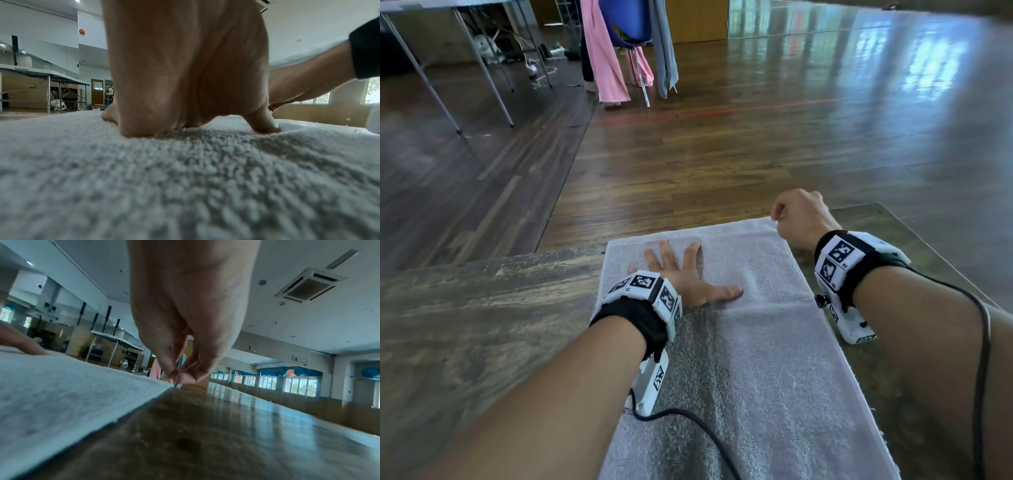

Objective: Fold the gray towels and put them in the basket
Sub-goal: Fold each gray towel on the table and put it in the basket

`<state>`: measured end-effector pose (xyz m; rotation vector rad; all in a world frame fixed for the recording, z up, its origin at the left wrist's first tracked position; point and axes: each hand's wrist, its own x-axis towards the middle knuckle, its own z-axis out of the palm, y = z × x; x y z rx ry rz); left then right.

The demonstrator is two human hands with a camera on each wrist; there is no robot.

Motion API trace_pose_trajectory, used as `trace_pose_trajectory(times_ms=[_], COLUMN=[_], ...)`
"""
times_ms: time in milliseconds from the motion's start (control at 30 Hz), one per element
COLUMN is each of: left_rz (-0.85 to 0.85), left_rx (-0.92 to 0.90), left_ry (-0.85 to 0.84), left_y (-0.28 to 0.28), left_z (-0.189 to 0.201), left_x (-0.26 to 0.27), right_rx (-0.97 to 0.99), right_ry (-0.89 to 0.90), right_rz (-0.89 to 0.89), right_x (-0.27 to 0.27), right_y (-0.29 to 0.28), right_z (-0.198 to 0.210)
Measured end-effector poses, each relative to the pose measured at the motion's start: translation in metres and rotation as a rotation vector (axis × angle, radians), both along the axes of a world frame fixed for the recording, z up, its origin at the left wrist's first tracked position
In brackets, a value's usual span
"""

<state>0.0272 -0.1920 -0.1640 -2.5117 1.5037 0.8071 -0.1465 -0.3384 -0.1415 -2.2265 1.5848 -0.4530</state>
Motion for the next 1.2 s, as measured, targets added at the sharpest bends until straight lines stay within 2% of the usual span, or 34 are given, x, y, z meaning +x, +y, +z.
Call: trace_pose_trajectory(times_ms=[67, 300, 367, 467, 533, 600, 667, 767, 967, 1067, 1200], left_rz=[0.003, 0.019, 0.026, 0.117, 0.144, 0.115, 0.117, 0.19, 0.362, 0.41, 0.409], left_rx=[-0.007, -0.044, -0.149, -0.462, -0.577, -0.543, -0.4, -0.305, -0.165, -0.16, -0.175], left_ry=[0.016, 0.05, 0.119, 0.285, 0.259, 0.173, 0.095, -0.002, 0.068, 0.13, 0.089], left_y=[-0.001, 0.001, 0.007, 0.032, 0.057, 0.087, 0.12, 0.164, 0.234, 0.262, 0.29], left_z=[-0.001, 0.002, 0.008, 0.023, 0.031, 0.036, 0.038, 0.039, 0.031, 0.027, 0.034], left_x=[0.0, 0.0, 0.0, 0.004, 0.006, 0.004, 0.0, -0.01, -0.036, -0.045, -0.051], right_rx=[0.059, 0.076, 0.097, 0.153, 0.192, 0.222, 0.232, 0.23, 0.253, 0.255, 0.355], right_ry=[0.036, 0.18, 0.183, 0.163, 0.158, 0.138, 0.128, 0.131, 0.22, 0.196, 0.092], right_rz=[0.065, 0.01, 0.065, 0.094, 0.088, 0.074, 0.062, 0.011, -0.149, -0.207, -0.181], right_x=[-0.005, -0.026, -0.039, -0.064, -0.082, -0.099, -0.111, -0.129, -0.15, -0.154, -0.153], right_y=[0.0, 0.018, 0.034, 0.075, 0.107, 0.141, 0.175, 0.224, 0.296, 0.321, 0.34], right_z=[-0.002, 0.005, 0.01, 0.019, 0.021, 0.022, 0.022, 0.019, 0.003, -0.001, -0.003])
